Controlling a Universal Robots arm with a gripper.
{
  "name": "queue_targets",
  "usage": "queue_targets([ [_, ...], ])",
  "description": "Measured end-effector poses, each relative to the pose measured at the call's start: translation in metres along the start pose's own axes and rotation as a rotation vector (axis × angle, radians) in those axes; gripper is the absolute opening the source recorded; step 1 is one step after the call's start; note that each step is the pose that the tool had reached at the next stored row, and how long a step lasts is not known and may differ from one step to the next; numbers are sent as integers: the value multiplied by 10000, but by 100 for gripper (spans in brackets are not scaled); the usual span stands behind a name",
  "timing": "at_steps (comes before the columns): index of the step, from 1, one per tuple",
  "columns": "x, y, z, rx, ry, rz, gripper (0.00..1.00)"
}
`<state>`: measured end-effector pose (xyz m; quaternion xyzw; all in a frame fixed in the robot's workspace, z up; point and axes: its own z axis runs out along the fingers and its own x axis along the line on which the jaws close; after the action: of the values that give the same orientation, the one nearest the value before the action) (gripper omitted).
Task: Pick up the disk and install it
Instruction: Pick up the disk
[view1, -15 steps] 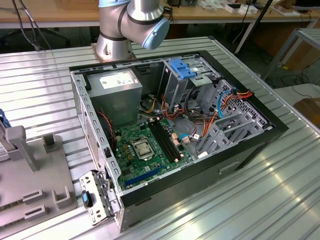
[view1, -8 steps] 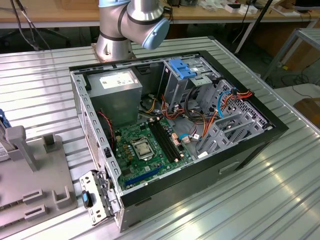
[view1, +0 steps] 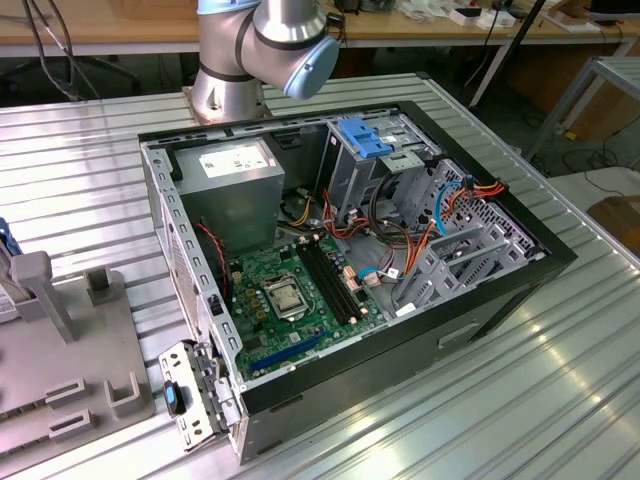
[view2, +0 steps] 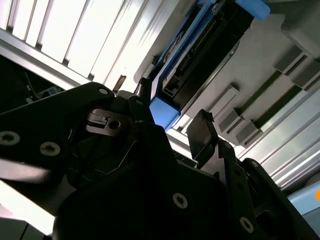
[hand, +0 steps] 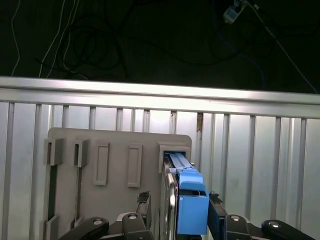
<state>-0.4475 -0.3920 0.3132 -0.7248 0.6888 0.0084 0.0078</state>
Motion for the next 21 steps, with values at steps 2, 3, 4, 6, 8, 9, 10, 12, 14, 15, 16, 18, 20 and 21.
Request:
queue_targets([
  [2, -6, 14, 6, 26, 1, -1, 56],
  [3, -10, 19, 10, 33, 0, -2, 56],
  [4, -12, 20, 11, 31, 2, -2, 56],
  [6, -12, 21, 11, 31, 1, -2, 56],
  [8, -12, 21, 15, 32, 3, -1, 56],
  [9, -15, 21, 30, 34, 2, 0, 56],
  [10, -16, 20, 59, 33, 3, -1, 56],
  [12, -16, 21, 68, 31, 5, -2, 56],
  [14, -16, 21, 68, 30, 5, -1, 56],
  [15, -17, 21, 69, 31, 5, -1, 56],
  [16, -17, 21, 70, 32, 4, -1, 56],
  [18, -17, 21, 70, 32, 4, -1, 56],
  [20, -17, 21, 70, 32, 5, -1, 56],
  [21, -31, 20, 72, 34, 5, 1, 56],
])
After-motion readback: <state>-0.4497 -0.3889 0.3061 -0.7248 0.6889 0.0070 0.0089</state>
